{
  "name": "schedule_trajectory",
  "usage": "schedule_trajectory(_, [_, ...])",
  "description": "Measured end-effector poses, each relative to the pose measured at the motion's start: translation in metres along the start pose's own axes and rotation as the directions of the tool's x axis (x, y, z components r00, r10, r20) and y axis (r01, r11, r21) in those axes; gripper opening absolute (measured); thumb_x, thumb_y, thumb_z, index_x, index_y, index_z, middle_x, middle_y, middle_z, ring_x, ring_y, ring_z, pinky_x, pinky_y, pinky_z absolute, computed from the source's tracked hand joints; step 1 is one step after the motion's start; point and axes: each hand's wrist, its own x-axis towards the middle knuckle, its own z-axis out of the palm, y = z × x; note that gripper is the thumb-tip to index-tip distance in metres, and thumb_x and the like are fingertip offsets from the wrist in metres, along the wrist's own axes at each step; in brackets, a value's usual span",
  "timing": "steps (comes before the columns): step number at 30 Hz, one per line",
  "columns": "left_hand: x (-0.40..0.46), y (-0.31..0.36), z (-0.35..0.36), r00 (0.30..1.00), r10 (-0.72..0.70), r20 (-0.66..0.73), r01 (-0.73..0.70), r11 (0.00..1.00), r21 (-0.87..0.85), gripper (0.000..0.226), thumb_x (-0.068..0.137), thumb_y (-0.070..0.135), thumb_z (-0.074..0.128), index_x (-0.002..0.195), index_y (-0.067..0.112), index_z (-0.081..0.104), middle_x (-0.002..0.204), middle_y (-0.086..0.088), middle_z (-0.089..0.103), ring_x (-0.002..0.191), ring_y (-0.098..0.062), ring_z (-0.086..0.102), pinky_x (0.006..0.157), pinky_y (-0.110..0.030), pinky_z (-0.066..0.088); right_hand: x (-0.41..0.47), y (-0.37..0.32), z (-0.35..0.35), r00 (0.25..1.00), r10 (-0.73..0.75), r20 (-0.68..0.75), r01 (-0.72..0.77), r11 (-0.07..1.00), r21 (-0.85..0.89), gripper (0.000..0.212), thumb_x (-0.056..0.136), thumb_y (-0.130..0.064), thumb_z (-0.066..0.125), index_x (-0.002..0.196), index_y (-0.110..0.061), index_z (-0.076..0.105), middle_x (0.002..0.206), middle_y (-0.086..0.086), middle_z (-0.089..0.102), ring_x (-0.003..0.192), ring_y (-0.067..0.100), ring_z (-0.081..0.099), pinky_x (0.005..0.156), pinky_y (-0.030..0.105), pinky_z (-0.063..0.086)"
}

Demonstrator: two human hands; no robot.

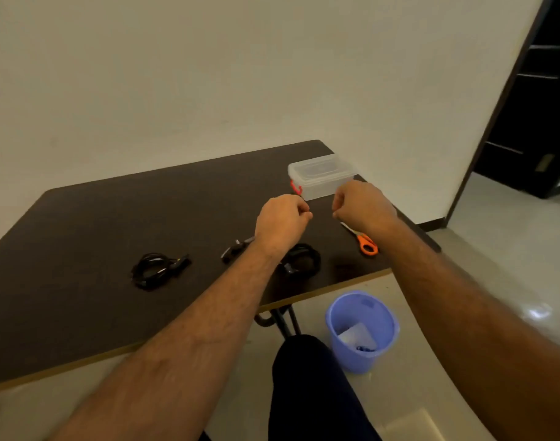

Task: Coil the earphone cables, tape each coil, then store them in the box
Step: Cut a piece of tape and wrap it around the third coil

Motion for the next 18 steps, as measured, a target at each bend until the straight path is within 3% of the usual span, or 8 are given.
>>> schedule_trajectory(5, [0.022,0.035,0.033,0.99,-0.023,0.142,0.024,1.0,-0.004,0.024,0.093,0.028,0.066,0.115,0.018,0.071,0.113,-0.001,0.071,0.106,-0.016,0.063,0.092,-0.034,0.05,-0.013,0.046,-0.004,0.987,0.153,0.04,-0.151,0.987,-0.06,0.005,0.088,-0.02,0.067,0.092,-0.018,0.071,0.088,0.004,0.069,0.085,0.02,0.066,0.084,0.041,0.058])
schedule_trajectory(18, [0.056,0.046,0.075,0.937,-0.18,0.299,0.177,0.983,0.038,0.023,0.091,0.032,0.068,0.105,0.015,0.074,0.103,-0.002,0.071,0.094,-0.016,0.063,0.073,-0.031,0.047,-0.024,0.059,0.014,0.976,0.132,0.175,-0.101,0.979,-0.178,0.033,0.088,-0.034,0.07,0.117,-0.021,0.059,0.103,0.004,0.065,0.096,0.02,0.064,0.085,0.037,0.057])
